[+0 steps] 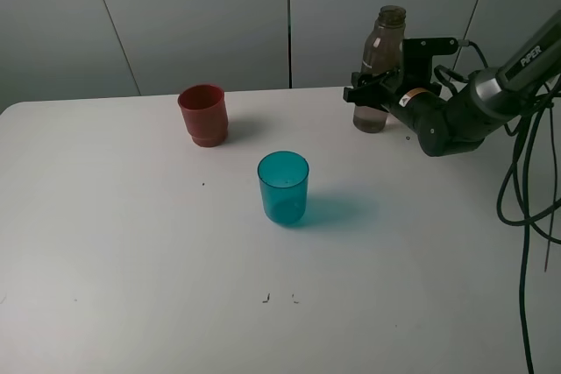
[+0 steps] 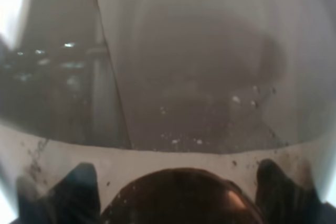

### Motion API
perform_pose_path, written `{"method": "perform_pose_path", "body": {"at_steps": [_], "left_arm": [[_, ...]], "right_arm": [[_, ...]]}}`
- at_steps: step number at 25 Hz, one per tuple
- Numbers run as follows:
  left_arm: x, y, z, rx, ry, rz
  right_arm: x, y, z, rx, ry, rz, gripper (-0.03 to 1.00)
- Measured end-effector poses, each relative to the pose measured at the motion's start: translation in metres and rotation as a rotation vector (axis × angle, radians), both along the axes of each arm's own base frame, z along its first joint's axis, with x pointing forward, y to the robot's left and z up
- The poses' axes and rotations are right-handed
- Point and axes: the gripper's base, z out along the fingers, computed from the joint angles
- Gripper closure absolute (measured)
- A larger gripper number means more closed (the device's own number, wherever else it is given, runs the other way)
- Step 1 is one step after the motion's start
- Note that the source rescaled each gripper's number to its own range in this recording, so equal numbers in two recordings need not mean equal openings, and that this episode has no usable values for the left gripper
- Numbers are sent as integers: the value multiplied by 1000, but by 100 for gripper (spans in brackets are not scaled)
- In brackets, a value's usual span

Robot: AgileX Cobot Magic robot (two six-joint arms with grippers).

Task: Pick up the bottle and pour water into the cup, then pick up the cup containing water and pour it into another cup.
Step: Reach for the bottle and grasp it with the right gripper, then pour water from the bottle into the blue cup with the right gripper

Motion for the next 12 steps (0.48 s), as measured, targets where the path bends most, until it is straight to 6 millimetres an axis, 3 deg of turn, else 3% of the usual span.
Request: {"method": "perform_pose_path", "body": {"at_steps": [12], "left_arm": [[0, 0, 0, 2, 0, -1]], "right_arm": [[0, 0, 0, -2, 8, 2, 92]]}}
